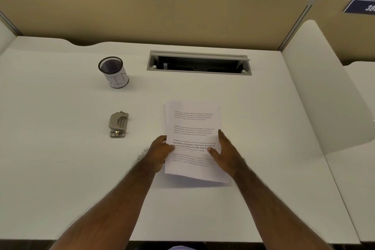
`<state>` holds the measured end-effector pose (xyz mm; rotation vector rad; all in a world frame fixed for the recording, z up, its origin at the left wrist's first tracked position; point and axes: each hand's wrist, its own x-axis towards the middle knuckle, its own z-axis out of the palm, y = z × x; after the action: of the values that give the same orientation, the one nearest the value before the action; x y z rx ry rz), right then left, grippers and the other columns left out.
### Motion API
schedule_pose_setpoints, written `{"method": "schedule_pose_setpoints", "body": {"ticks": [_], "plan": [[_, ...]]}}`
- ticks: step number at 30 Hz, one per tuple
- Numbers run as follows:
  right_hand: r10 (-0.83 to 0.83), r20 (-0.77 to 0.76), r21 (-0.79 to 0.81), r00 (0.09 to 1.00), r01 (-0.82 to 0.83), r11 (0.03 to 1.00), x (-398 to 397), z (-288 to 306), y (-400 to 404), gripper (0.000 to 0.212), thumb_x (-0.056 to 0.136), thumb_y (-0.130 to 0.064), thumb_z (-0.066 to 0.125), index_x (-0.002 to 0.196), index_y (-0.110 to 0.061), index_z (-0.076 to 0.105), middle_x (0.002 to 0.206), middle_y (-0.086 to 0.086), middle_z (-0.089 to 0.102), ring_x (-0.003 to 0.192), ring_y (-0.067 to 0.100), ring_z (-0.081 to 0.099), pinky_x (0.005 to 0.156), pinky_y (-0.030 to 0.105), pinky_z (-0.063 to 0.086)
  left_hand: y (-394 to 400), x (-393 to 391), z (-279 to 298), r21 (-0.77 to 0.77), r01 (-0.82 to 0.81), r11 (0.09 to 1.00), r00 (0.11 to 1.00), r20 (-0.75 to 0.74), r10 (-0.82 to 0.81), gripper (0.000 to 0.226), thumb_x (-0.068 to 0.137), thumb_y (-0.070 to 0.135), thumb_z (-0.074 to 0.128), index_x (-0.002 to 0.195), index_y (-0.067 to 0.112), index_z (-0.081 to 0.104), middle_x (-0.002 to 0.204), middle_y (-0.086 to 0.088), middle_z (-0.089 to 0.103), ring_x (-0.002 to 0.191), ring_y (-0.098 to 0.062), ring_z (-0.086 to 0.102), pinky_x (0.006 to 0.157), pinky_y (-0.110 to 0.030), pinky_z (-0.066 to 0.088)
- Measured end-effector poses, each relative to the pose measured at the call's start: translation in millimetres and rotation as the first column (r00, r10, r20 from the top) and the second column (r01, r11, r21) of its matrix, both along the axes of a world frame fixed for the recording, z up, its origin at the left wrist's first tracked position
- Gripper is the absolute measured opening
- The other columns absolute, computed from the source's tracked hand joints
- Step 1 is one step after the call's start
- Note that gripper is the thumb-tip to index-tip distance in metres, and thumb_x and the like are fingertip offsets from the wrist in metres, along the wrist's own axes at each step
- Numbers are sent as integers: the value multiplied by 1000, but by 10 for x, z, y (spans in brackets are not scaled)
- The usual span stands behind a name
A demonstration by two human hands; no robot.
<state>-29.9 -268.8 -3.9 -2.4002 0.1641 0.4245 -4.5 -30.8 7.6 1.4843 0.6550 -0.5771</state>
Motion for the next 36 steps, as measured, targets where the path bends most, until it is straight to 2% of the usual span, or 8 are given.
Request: {"method": "schedule_pose_setpoints", "body": {"ticks": [5, 8, 11, 15, 18, 21, 28, 36], "plan": [[-333, -137, 202, 933, 356, 912, 232, 143, -232, 74, 86, -37, 68, 148, -15, 34, 137, 9, 55, 119, 25, 58, 102, 36, 44, 142, 11, 31, -191, -10, 982, 999, -55, -1, 33, 89, -9, 53, 116, 8, 61, 114, -13, 69, 94, -31, 68, 74, -40, 57], [-273, -443, 486, 854, 485, 727, 262, 140, -340, 54, 84, -33, 70, 131, -10, 56, 122, 8, 68, 108, 30, 66, 98, 51, 49, 203, 14, 6, -272, 29, 962, 996, -79, -52, 38, 89, -9, 54, 122, 8, 59, 119, -14, 69, 103, -35, 68, 83, -45, 57], [-156, -530, 636, 834, 512, 577, 223, 205, -336, 31, 90, -14, 63, 120, -4, 63, 115, 15, 71, 104, 35, 68, 91, 51, 54, 218, 8, -7, -335, 104, 937, 990, -56, -130, 41, 89, -10, 53, 125, 9, 58, 121, -15, 69, 108, -36, 67, 87, -48, 56], [-212, -366, 589, 906, 402, 702, 234, 302, -274, 27, 90, -12, 64, 117, -12, 65, 113, 10, 72, 98, 28, 71, 82, 43, 58, 239, 48, 40, -310, 147, 939, 989, 21, -148, 40, 88, -3, 59, 125, 13, 59, 121, -12, 70, 108, -33, 67, 91, -49, 54], [-250, -247, 669, 936, 351, 655, 243, 482, -222, 27, 89, -7, 64, 116, -7, 66, 112, 13, 72, 93, 26, 72, 70, 31, 58, 243, 156, 180, -324, 104, 940, 989, 130, -64, 34, 89, 3, 61, 121, 12, 61, 119, -12, 70, 105, -31, 69, 81, -41, 58], [-237, -137, 731, 962, 259, 631, 259, 670, -177, 26, 89, -5, 64, 114, -5, 68, 109, 12, 73, 97, 29, 71, 80, 37, 58, 231, 289, 412, -334, 65, 940, 962, 273, 31, 31, 88, 7, 64, 118, 12, 64, 115, -11, 72, 104, -32, 68, 73, -38, 59], [-264, 69, 722, 962, 134, 679, 331, 1001, -64, 19, 88, -10, 66, 99, -24, 73, 100, -3, 76, 93, 21, 71, 85, 35, 57, 230, 496, 1000, -227, 92, 969, 836, 546, 49, 28, 74, 12, 74, 102, 17, 73, 105, -5, 75, 97, -28, 71, 82, -43, 59], [-254, 50, 742, 966, 134, 656, 326, 1002, -44, 27, 73, -21, 80, 99, -26, 75, 108, 5, 74, 103, 29, 67, 93, 45, 54, 182, 405, 1008, -54, 204, 978, 796, 590, -133, 34, 75, 18, 76, 109, 18, 71, 110, -7, 74, 100, -29, 70, 90, -48, 56]]}}
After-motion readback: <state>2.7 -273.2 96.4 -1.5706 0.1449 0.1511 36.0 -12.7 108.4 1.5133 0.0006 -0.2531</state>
